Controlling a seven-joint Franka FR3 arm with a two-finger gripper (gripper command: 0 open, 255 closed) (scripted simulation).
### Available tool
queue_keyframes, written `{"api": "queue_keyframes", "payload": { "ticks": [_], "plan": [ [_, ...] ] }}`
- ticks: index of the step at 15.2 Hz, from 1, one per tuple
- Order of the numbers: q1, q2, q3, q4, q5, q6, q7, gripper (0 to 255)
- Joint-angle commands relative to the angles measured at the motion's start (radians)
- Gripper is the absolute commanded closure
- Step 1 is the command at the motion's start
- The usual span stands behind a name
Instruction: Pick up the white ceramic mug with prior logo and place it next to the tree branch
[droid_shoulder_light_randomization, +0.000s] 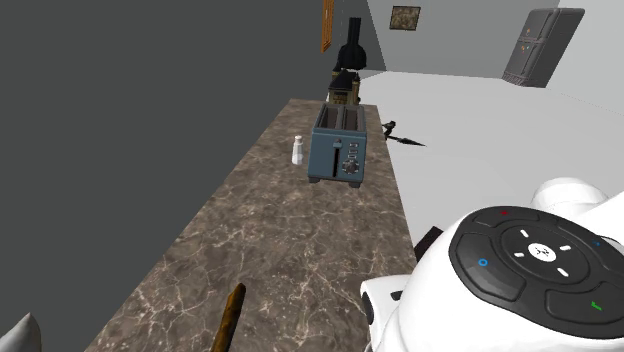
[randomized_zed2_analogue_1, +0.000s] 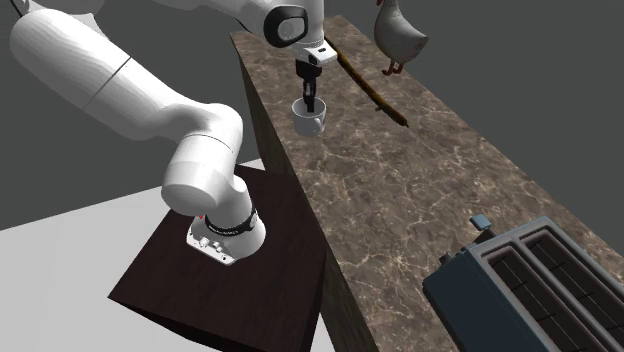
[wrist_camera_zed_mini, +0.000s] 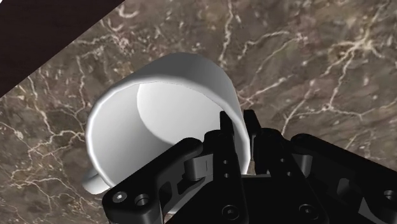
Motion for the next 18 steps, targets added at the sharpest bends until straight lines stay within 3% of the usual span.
{"api": "queue_keyframes", "payload": {
  "ticks": [1, 3, 4, 9, 13, 18],
  "plan": [
    [0.000, 0.000, 0.000, 0.000, 0.000, 0.001, 0.000, 255],
    [0.000, 0.000, 0.000, 0.000, 0.000, 0.001, 0.000, 255],
    [0.000, 0.000, 0.000, 0.000, 0.000, 0.001, 0.000, 0],
    [0.000, 0.000, 0.000, 0.000, 0.000, 0.001, 0.000, 0],
    [0.046, -0.067, -0.109, 0.068, -0.036, -0.147, 0.005, 0],
    [0.046, -0.067, -0.110, 0.068, -0.036, -0.147, 0.005, 0]
  ]
}}
